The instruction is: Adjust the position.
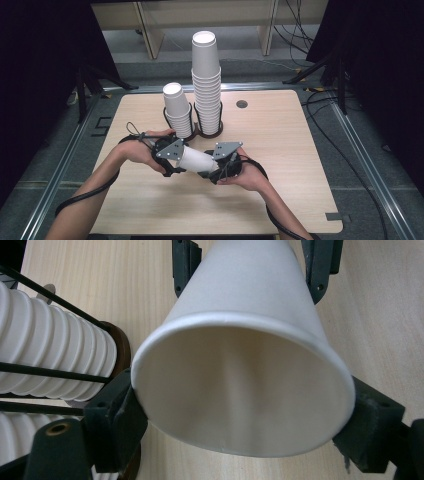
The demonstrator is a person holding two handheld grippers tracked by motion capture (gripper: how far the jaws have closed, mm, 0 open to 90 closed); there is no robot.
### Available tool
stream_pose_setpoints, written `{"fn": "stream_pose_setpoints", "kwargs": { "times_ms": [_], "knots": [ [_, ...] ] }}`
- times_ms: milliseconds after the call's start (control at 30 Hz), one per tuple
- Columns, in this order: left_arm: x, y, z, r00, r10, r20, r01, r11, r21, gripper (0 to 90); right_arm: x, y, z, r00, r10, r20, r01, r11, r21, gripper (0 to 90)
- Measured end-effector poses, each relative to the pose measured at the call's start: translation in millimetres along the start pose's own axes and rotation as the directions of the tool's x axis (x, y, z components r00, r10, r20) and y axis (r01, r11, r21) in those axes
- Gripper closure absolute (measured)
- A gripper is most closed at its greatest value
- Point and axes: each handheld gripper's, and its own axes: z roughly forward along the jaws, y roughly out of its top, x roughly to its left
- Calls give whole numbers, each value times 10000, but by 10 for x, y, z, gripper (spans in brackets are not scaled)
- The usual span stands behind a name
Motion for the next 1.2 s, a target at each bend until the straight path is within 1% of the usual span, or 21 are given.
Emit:
{"fn": "stream_pose_setpoints", "kwargs": {
  "times_ms": [133,167,233,300,367,400,433,533,667,767,800,833,867,900,933,967,1000,1067,1100,1133,1200],
  "knots": [
    [5,60,-23,9993,334,-159,-322,9968,732,186,11,5,-5,9990,321,313,-322,9995,35,175],
    [4,75,-20,9988,415,-252,-389,9945,969,185,32,8,-17,9976,599,351,-600,9982,19,152],
    [12,115,-25,9967,729,-358,-660,9839,1663,185,41,23,-43,9967,560,590,-557,9984,-63,153],
    [30,172,-39,9942,1039,-269,-947,9673,2351,184,41,36,-73,9954,484,823,-483,9988,-40,153],
    [45,243,-60,9917,1286,-59,-1209,9458,3015,184,17,39,-96,9949,82,1007,-71,9999,-116,153],
    [53,280,-69,9899,1415,82,-1365,9359,3249,183,21,35,-104,9942,116,1073,-107,9999,-93,154],
    [61,319,-80,9892,1452,182,-1425,9270,3469,183,46,24,-115,9926,511,1105,-518,9987,33,155],
    [97,432,-110,9845,1659,561,-1740,8901,4212,183,20,10,-123,9913,218,1295,-223,9997,25,157],
    [166,568,-112,9752,2028,883,-2189,8286,5153,182,49,4,-109,9891,723,1279,-736,9973,56,166],
    [184,658,-85,9670,2290,1114,-2510,7832,5689,183,36,25,-71,9898,328,1385,-321,9995,-77,178],
    [184,685,-74,9656,2316,1181,-2564,7730,5803,183,59,30,-57,9889,704,1312,-694,9975,-121,181],
    [186,711,-62,9622,2412,1264,-2683,7605,5914,183,69,35,-33,9888,767,1281,-756,9970,-132,182],
    [188,731,-48,9597,2472,1340,-2773,7533,5963,183,72,42,-9,9895,722,1251,-708,9974,-156,184],
    [191,750,-38,9574,2500,1445,-2856,7458,6018,183,49,53,17,9914,298,1276,-270,9994,-236,185],
    [191,764,-27,9565,2527,1460,-2886,7445,6020,183,78,54,43,9900,683,1237,-656,9975,-261,186],
    [193,780,-20,9542,2582,1509,-2958,7410,6028,183,56,64,62,9906,193,1353,-150,9993,-329,186],
    [194,794,-14,9508,2685,1547,-3062,7372,6023,184,87,65,83,9900,675,1241,-630,9972,-397,186],
    [190,813,-4,9489,2690,1649,-3132,7392,5963,183,93,79,115,9900,766,1189,-706,9960,-539,184],
    [188,817,0,9492,2682,1648,-3126,7422,5928,183,60,88,130,9910,217,1317,-143,9983,-562,183],
    [188,824,1,9479,2711,1671,-3163,7411,5922,183,87,88,140,9899,688,1237,-621,9964,-575,183],
    [192,831,3,9479,2704,1687,-3169,7437,5887,183,55,102,161,9913,333,1271,-242,9970,-730,182]
  ]
}}
